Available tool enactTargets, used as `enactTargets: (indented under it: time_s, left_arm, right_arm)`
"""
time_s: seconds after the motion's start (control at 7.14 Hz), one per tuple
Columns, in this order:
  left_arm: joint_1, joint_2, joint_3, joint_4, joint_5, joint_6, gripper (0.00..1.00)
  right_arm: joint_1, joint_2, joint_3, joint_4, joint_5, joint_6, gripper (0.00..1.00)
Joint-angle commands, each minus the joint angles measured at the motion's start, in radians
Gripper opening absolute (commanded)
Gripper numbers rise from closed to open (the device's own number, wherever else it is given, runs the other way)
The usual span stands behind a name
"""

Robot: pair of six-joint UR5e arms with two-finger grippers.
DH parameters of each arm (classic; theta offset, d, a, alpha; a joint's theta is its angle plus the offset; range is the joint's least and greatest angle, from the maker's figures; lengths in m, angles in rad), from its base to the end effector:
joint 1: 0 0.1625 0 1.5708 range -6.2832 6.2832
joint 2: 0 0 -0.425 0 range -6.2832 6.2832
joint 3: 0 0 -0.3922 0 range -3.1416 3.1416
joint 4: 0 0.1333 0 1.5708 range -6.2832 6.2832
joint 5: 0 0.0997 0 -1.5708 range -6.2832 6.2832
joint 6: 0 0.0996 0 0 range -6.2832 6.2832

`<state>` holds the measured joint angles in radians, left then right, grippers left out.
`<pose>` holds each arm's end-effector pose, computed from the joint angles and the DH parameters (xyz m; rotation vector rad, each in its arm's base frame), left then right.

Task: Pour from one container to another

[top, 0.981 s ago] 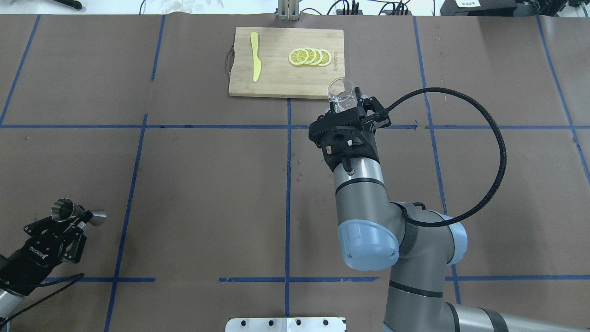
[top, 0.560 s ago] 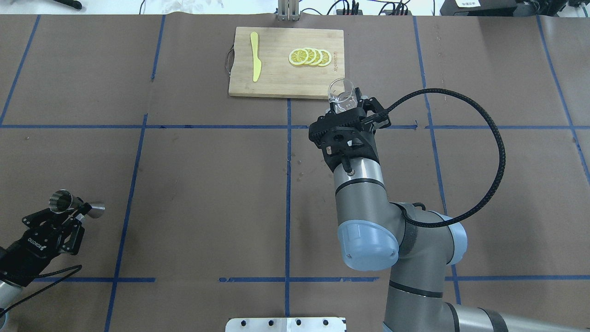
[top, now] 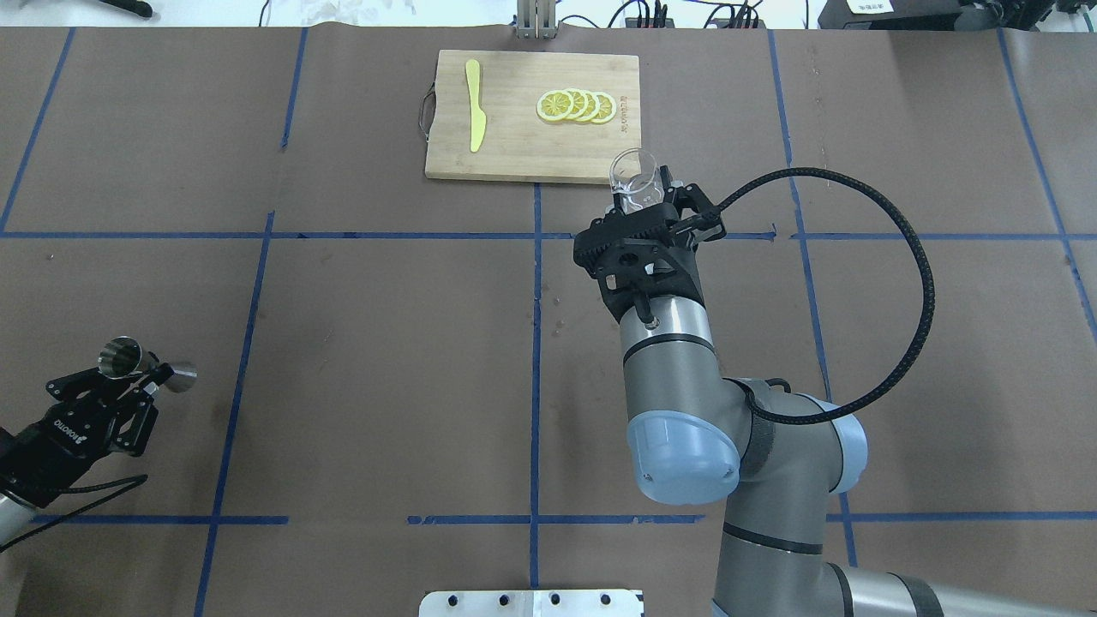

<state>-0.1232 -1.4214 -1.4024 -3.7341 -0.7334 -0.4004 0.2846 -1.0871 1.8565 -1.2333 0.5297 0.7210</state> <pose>0.3183 -0.2483 0.5913 1.4481 0.9886 -0.0114 -0.4845 -0.3702 0.1992 1.2998 -0.3396 0.0977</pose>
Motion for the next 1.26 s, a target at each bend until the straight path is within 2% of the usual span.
enactTargets:
  time_s: [0.0, 0.7, 1.12]
  left_arm:
    - [-0.044, -0.017, 0.003, 0.04, -0.055, -0.012, 0.0]
    - [-0.049, -0.034, 0.02, 0.051, -0.109, -0.017, 0.0]
    - [-0.053, -0.054, 0.028, 0.063, -0.126, -0.095, 0.0]
  right_arm:
    - [-0.001, -0.004, 0.0, 0.0, -0.001, 0.0, 0.0]
    - [-0.001, -0.01, 0.001, 0.0, -0.005, 0.0, 0.0]
    - [-0.001, -0.011, 0.003, 0.0, -0.005, 0.002, 0.0]
